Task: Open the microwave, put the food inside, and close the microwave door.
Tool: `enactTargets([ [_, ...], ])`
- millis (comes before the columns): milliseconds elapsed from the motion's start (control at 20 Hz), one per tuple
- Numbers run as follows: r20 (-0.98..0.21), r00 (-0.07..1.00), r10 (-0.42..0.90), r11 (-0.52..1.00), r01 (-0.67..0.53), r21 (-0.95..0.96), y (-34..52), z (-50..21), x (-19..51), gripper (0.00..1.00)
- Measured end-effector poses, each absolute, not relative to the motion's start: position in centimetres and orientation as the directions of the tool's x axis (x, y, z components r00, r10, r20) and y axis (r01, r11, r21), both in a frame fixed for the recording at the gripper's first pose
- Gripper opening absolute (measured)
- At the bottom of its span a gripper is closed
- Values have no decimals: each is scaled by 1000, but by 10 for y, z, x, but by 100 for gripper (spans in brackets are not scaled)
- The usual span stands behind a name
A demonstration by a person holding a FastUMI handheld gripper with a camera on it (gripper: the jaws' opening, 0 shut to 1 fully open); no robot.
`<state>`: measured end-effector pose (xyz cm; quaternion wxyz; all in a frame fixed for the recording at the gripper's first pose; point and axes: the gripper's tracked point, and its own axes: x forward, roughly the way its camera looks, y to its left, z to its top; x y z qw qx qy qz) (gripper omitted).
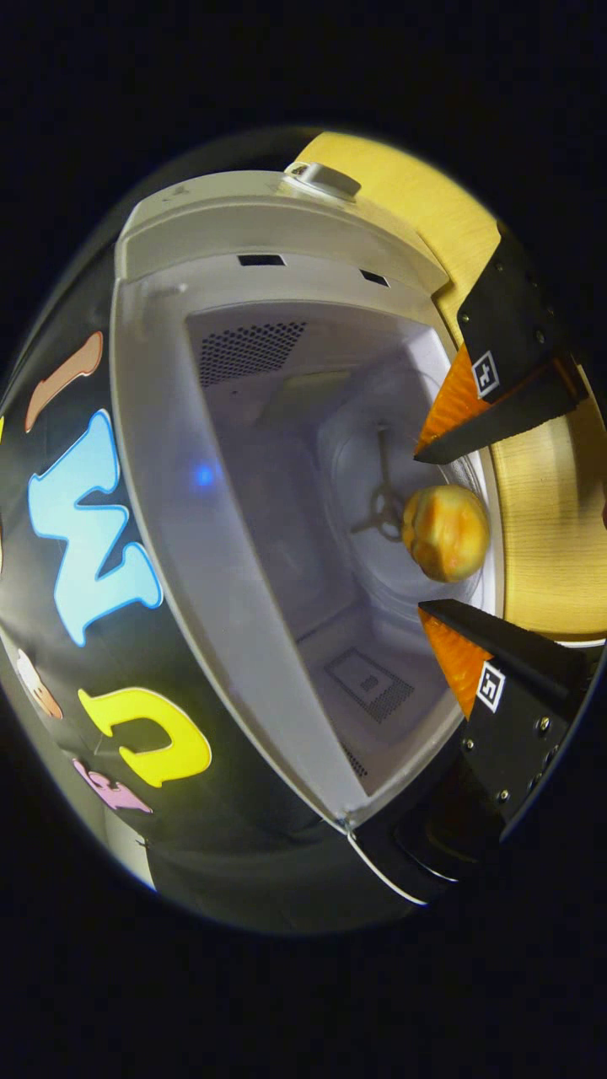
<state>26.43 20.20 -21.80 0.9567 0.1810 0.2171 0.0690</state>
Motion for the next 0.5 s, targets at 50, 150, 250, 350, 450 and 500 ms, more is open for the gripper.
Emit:
enactTargets([
  [50, -372, 902, 219, 927, -74, 367, 203, -208, 256, 98],
  [150, -349, 908, 232, 932, -104, 348, 203, -189, 237, 98],
  [250, -317, 916, 245, 934, -135, 331, 203, -167, 214, 98],
  [350, -283, 928, 241, 940, -150, 306, 198, -145, 191, 98],
  [450, -253, 934, 250, 940, -172, 295, 198, -125, 168, 97],
  [500, -238, 937, 256, 941, -184, 285, 198, -115, 157, 97],
])
